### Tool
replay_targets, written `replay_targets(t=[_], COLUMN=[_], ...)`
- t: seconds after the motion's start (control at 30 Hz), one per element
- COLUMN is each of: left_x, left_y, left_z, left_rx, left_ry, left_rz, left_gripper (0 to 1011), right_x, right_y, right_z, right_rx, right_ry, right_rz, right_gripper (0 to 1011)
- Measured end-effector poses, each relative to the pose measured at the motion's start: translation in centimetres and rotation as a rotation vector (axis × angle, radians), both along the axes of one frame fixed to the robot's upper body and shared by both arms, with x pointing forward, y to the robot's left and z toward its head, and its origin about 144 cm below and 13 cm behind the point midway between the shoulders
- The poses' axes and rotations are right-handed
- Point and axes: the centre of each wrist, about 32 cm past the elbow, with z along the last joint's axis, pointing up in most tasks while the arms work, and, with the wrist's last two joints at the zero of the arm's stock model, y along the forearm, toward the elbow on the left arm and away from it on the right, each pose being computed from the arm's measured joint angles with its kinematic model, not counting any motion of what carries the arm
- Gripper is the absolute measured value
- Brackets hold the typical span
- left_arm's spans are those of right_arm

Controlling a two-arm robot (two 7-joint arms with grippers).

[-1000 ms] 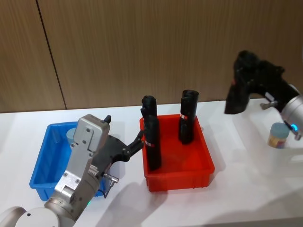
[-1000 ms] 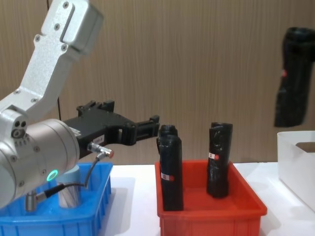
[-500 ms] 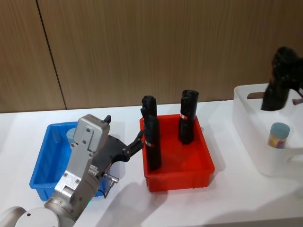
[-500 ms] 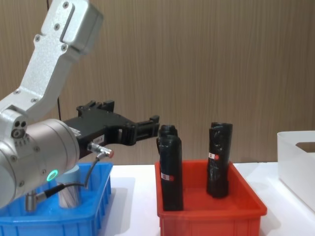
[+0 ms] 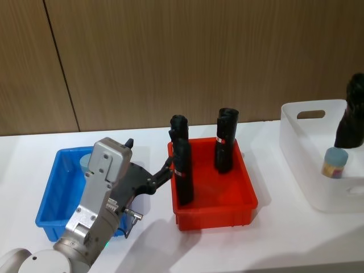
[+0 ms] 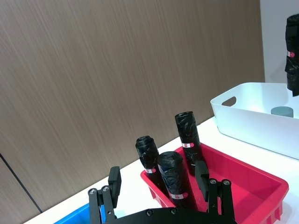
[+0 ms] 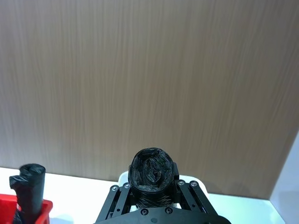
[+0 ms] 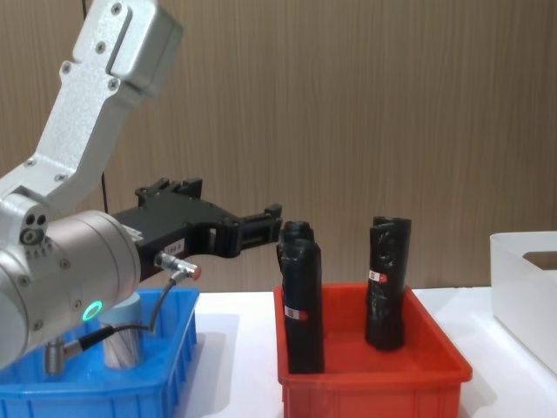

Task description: Pick the cotton swabs from the blue box and place them into the white box.

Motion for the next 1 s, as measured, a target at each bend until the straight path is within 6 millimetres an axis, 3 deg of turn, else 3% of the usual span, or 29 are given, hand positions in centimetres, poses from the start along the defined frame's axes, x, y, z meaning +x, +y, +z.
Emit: replay_targets(t=[0.27, 0.33, 0.7, 0.73, 1.0], left_x=[0.0, 0.0, 0.0, 0.0, 0.0], left_y=[0.0, 0.0, 0.0, 0.0, 0.0], left_z=[0.0, 0.0, 0.0, 0.0, 0.0], left_rx=[0.000, 0.000, 0.000, 0.000, 0.000], left_ry=[0.000, 0.000, 0.000, 0.000, 0.000], left_rz=[0.000, 0.000, 0.000, 0.000, 0.000], left_gripper=[1000, 999, 999, 1000, 1000], right_x=[0.2, 0.3, 0.3, 0.3, 0.0], right_y=[-0.6, -0.7, -1.0, -1.0, -1.0], right_z=[-0.6, -0.8, -1.1, -1.2, -1.1], right_rx=[0.005, 0.006, 0.012, 0.013, 0.017], right_ry=[0.041, 0.049, 0.076, 0.077, 0.076], right_rz=[-0.022, -0.026, -0.042, -0.043, -0.045], right_gripper=[366, 404, 732, 797, 997])
